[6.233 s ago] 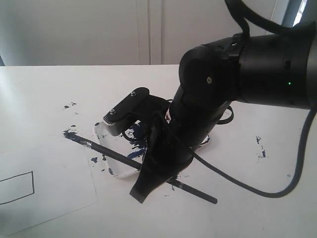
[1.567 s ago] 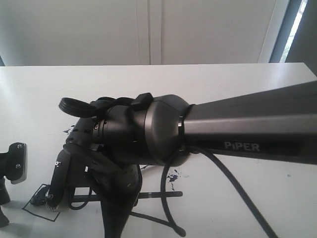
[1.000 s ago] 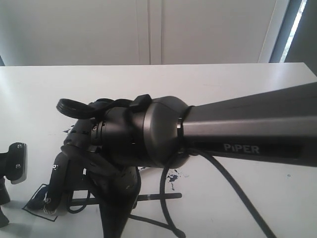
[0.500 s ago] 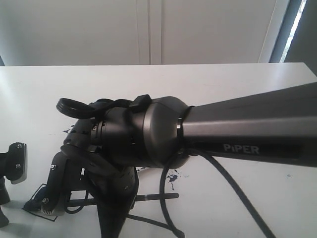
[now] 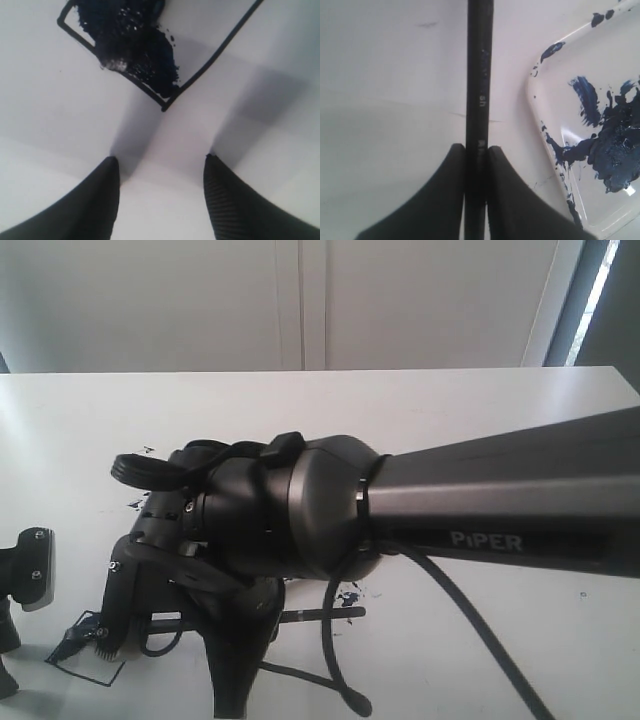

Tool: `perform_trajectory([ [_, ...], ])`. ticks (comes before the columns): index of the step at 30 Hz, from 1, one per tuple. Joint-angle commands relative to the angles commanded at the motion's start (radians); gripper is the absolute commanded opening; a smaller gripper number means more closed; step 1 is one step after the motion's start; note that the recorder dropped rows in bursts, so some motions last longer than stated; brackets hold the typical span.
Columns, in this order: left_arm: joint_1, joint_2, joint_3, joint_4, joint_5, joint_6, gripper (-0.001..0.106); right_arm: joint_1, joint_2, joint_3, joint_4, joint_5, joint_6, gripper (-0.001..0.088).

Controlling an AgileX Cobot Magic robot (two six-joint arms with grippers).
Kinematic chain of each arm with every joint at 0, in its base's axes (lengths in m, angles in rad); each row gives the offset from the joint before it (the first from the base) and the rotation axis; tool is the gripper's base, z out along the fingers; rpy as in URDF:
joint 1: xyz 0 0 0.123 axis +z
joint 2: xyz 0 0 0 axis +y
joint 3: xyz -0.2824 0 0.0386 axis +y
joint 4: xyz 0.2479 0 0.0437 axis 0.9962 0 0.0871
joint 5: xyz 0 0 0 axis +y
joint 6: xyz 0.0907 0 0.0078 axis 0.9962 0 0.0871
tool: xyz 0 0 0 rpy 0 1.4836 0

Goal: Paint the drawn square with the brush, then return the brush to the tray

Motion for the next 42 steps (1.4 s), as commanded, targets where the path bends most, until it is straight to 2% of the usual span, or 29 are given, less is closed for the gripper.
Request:
perform_trajectory([
  [3, 0.000, 0.000, 0.000, 0.000, -0.006, 0.000, 0.056, 0.000, 0.000, 0.000, -0.002, 0.023, 0.002, 0.0000],
  [16, 0.000, 0.000, 0.000, 0.000, -0.017, 0.000, 0.056, 0.000, -0.002, 0.000, 0.130, 0.079, -0.103, 0.0000],
  [42, 0.000, 0.000, 0.000, 0.002, -0.019, 0.000, 0.056, 0.002, -0.002, 0.000, 0.179, 0.094, -0.142, 0.0000],
])
